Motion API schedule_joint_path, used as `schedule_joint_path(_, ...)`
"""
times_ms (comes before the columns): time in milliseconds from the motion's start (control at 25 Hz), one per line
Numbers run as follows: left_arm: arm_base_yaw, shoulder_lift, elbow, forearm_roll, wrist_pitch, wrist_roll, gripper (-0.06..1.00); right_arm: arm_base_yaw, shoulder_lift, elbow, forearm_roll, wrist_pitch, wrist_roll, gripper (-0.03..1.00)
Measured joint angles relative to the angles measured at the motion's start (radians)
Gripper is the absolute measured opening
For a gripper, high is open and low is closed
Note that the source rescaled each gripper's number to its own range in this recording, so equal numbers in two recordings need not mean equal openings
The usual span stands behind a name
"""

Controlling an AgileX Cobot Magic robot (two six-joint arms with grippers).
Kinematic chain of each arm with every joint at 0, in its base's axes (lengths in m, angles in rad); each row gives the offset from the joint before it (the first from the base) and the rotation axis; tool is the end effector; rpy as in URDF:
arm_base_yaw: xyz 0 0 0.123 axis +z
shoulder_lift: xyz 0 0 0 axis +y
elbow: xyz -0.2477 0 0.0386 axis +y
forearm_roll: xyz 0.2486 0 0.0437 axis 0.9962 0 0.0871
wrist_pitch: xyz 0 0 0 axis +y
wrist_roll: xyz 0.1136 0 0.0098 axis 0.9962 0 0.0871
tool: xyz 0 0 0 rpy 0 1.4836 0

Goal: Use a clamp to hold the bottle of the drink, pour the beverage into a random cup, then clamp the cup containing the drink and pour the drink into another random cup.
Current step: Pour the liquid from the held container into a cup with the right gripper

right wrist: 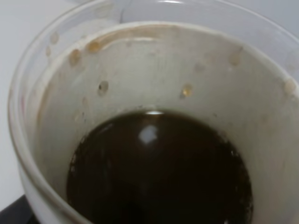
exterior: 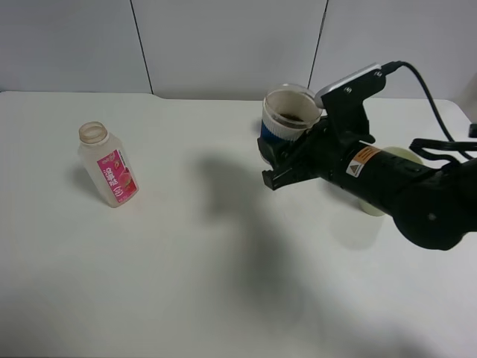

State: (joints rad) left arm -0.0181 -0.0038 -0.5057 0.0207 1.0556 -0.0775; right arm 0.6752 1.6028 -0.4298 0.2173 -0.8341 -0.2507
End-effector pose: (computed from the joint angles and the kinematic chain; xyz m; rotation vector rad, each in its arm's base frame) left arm 0.0501 0.0011 0.2695 -0.0613 2.0288 -0.0356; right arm 0.2391 0.1682 0.1276 -0.5920 1.7405 0.2549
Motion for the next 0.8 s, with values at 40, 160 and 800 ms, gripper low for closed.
schedule_joint_path(40, 0.000, 0.000, 0.000, 0.000, 0.000, 0.000, 1.00, 0.000, -0.030, 0.000, 0.013, 0.004, -0.017, 0.00)
schedule_joint_path(160, 0.000, 0.000, 0.000, 0.000, 0.000, 0.000, 1.00, 0.000, -0.111, 0.000, 0.073, 0.034, -0.083, 0.00)
schedule_joint_path(800, 0.000, 0.000, 0.000, 0.000, 0.000, 0.000, 1.00, -0.166, -0.246, 0.001, 0.042, 0.265, 0.050, 0.00)
